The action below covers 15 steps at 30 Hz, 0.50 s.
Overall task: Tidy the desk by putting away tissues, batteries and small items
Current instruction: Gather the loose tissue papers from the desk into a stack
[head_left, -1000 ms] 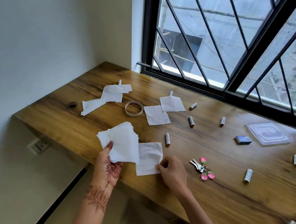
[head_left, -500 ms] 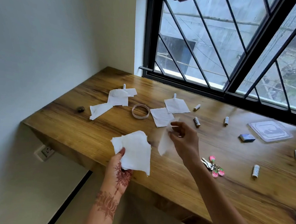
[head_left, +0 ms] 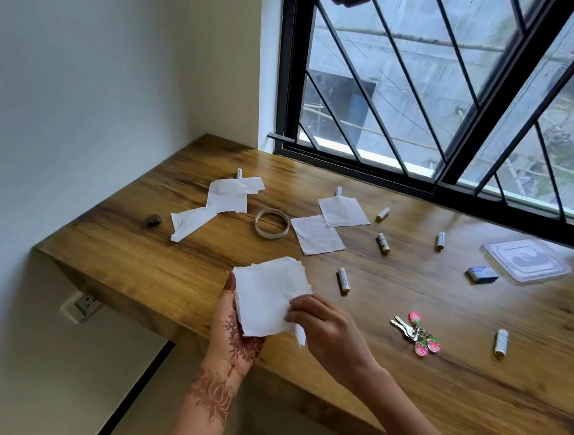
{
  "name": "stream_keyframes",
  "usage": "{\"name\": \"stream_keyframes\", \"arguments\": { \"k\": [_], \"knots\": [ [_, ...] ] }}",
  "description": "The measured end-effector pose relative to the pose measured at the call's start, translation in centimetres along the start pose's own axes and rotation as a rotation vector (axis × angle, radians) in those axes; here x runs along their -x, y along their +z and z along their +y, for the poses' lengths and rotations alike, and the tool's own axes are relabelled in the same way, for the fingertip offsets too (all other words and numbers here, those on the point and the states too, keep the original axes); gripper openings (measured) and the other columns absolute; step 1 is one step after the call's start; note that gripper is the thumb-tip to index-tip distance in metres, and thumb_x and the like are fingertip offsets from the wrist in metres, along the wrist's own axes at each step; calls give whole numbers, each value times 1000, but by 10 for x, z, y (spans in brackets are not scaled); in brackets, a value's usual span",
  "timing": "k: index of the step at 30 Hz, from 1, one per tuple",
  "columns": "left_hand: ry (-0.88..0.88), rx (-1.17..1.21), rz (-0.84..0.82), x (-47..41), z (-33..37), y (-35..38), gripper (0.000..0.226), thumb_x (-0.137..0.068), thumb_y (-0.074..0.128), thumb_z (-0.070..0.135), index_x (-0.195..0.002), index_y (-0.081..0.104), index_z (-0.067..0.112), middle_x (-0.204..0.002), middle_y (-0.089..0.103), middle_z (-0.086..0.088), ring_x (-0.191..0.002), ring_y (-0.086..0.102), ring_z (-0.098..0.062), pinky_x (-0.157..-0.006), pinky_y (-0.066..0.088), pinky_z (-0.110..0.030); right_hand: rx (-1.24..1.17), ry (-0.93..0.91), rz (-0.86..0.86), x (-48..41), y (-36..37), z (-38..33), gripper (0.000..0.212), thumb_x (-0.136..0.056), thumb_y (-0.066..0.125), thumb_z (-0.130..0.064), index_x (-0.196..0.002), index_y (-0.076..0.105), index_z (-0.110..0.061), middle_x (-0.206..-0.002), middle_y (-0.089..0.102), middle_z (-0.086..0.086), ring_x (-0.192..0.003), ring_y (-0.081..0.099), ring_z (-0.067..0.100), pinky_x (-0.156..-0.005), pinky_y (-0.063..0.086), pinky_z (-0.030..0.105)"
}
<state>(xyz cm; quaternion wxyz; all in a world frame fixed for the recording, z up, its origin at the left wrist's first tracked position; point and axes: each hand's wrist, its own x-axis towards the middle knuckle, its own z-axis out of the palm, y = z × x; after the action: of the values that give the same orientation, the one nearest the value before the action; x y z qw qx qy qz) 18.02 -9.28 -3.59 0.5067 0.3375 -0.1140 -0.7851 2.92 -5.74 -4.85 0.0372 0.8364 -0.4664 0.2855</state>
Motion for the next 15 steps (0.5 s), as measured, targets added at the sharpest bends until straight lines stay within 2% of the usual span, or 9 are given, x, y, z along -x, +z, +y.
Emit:
{"name": "stream_keyframes", "arguments": {
  "k": [2,5,9,12,15],
  "knots": [
    [0,-42,40,-3,2,7,31,-97,39,34,-104,60,13,-87,74,-10,-74,72,-26,-53,58,-35,-10,27,-22,-2,2,8,28,-61,81,2,-85,74,-10,-90,71,5,-86,69,17,-73,58,27],
    [-56,-198,165,-11,4,17,20,-95,47,25,-91,57,8,-83,67,-14,-73,64,-28,-44,56,-29,-89,84,-24,-9,0,18,30,-66,76,2,-93,72,-13,-97,70,4,-93,67,15,-78,57,25],
    [-82,-214,214,-26,11,18,18,-94,49,21,-89,58,5,-81,68,-14,-72,65,-28,-47,56,-29,-210,186,21,-24,-3,49,26,-76,55,-8,-98,68,-12,-102,68,3,-96,62,11,-83,52,17],
    [-41,-176,210,-37,17,20,14,-93,50,18,-92,60,8,-71,74,-8,-64,71,-24,-49,57,-33,-187,315,20,-37,7,98,21,-77,57,-4,-93,70,-10,-96,69,4,-89,64,16,-76,55,27],
    [-23,-148,232,-46,20,24,14,-93,51,18,-99,60,9,-88,71,-10,-82,66,-28,-51,57,-34,-106,403,-90,-48,21,147,15,-80,66,-4,-94,70,-5,-98,68,10,-90,64,25,-74,53,32]
  ]
}}
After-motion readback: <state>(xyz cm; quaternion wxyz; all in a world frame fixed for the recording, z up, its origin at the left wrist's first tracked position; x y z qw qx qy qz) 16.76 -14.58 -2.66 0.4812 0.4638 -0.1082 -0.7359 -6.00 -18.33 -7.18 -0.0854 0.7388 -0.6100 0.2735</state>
